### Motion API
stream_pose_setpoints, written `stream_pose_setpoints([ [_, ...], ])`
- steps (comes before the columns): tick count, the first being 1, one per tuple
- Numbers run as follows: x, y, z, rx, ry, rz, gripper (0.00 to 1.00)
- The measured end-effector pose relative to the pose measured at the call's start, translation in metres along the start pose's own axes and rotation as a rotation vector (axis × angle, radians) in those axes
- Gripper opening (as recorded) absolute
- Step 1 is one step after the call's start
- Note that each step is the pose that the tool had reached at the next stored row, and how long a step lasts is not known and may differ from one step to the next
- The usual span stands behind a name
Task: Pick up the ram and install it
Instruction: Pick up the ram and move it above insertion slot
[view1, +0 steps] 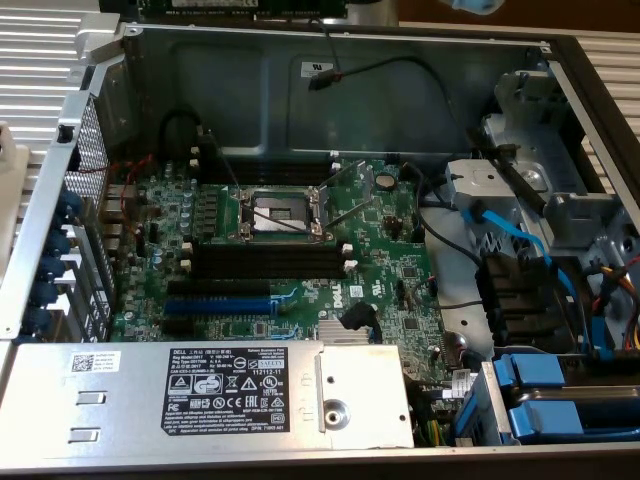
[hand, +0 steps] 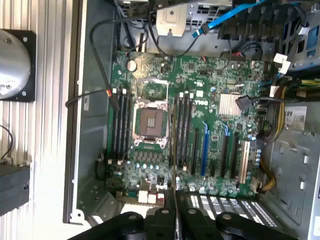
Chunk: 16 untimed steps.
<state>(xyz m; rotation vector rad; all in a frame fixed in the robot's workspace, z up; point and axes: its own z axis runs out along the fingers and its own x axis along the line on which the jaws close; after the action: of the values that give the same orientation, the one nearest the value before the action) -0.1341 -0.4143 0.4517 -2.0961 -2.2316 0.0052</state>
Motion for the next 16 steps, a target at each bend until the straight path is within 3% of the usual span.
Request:
stream_pose_setpoints([
  [12, -0.001, 0.0012, 0.0169, -0.001, 0.0031, 0.018, 0.12],
  [16, -0.002, 0.0075, 0.0215, -0.0015, 0.005, 0.024, 0.12],
])
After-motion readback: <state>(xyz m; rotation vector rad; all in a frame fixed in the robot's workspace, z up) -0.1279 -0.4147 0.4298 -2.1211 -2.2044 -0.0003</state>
